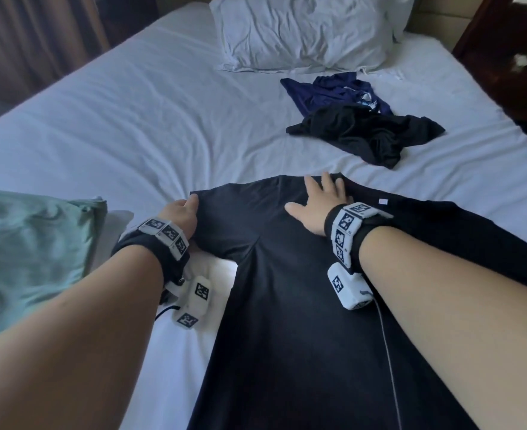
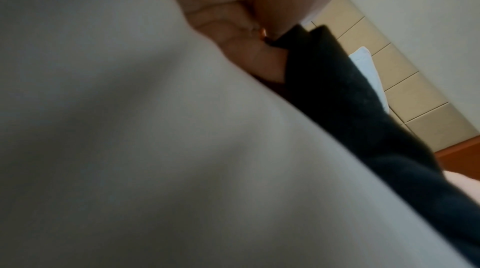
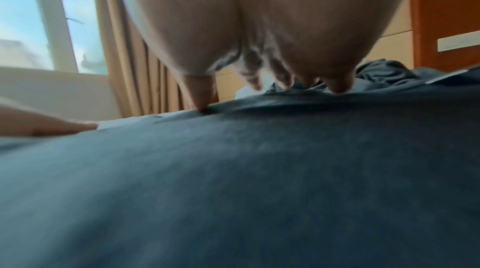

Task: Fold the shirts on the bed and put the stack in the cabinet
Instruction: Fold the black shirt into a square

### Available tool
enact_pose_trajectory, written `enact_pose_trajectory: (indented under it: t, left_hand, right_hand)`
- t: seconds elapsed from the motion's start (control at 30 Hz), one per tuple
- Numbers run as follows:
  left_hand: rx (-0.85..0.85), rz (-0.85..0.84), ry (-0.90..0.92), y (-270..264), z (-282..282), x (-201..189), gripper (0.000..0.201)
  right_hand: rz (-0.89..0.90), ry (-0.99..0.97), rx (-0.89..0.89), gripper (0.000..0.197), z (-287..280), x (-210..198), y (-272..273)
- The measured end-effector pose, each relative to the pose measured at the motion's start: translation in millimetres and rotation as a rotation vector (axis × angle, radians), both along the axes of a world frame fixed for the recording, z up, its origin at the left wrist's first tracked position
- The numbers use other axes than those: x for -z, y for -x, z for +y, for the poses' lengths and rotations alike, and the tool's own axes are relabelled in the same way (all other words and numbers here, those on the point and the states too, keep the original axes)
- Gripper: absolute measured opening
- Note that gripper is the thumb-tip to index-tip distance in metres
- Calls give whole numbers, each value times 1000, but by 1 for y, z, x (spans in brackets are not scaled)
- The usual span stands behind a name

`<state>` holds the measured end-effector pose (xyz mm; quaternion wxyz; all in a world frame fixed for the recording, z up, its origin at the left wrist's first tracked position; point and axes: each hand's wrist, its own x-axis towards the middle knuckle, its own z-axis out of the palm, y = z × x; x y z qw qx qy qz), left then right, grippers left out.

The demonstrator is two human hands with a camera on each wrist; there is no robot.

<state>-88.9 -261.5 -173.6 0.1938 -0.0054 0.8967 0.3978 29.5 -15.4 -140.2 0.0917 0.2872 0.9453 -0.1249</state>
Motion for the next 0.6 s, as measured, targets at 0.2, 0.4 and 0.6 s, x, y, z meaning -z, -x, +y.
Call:
enact_pose_trajectory:
  t: [0.2,0.4,0.6]
  left_hand:
    - [-182,-314,-426,-9,-4,-10,48]
    - [24,-441,-607,-24,-20,-30,35]
    - [-50,-506,-713,-30,-26,-28,27]
  right_hand:
    - [-275,37,-79,102,-4,18,5]
    - [-270,-88,-57,102,-14,17,3]
    - [15,-27,-364,66,-75,-5,26]
